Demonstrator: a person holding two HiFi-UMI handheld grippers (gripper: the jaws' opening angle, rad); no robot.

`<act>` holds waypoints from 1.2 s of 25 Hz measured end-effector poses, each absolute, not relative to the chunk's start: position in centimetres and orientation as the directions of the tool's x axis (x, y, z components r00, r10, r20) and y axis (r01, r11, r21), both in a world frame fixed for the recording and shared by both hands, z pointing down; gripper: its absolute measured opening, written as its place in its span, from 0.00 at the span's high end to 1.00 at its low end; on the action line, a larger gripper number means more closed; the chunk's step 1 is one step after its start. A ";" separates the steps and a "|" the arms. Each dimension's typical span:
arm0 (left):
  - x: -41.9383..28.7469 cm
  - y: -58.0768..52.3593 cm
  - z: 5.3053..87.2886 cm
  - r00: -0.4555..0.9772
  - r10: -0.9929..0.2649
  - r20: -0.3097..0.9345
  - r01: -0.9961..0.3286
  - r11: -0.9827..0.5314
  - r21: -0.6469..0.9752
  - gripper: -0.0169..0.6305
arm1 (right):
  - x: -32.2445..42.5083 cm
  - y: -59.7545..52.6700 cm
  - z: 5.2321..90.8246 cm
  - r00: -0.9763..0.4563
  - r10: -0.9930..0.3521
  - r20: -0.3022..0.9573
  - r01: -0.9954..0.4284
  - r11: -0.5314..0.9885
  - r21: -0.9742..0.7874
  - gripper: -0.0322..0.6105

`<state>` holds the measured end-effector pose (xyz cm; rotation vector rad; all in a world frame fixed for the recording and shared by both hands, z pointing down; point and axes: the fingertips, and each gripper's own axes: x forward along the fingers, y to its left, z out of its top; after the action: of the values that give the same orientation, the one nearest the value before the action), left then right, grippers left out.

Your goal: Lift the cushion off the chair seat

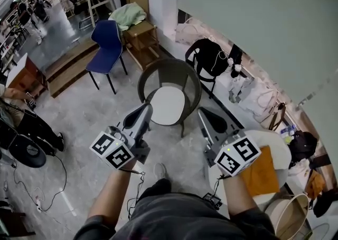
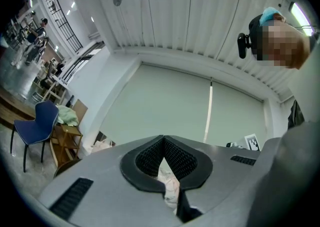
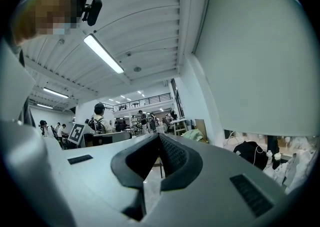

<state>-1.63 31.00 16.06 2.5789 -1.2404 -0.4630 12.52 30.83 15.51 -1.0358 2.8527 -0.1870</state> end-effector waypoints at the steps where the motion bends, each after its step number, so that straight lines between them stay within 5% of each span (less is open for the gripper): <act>1: -2.0 30.1 16.2 0.591 -0.787 -0.174 -0.710 -0.611 0.351 0.96 | 12.1 30.0 15.6 -0.762 -0.646 -0.050 -0.633 0.759 -0.152 0.94; 30: -11.5 11.8 19.2 0.658 -0.743 -0.125 -0.658 -0.648 0.385 0.96 | 2.0 13.0 17.8 -0.711 -0.703 0.004 -0.692 0.699 -0.179 0.94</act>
<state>-11.50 11.78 19.19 2.5706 -1.1178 -0.3923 1.97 12.96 17.83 -1.1655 2.8363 -0.2585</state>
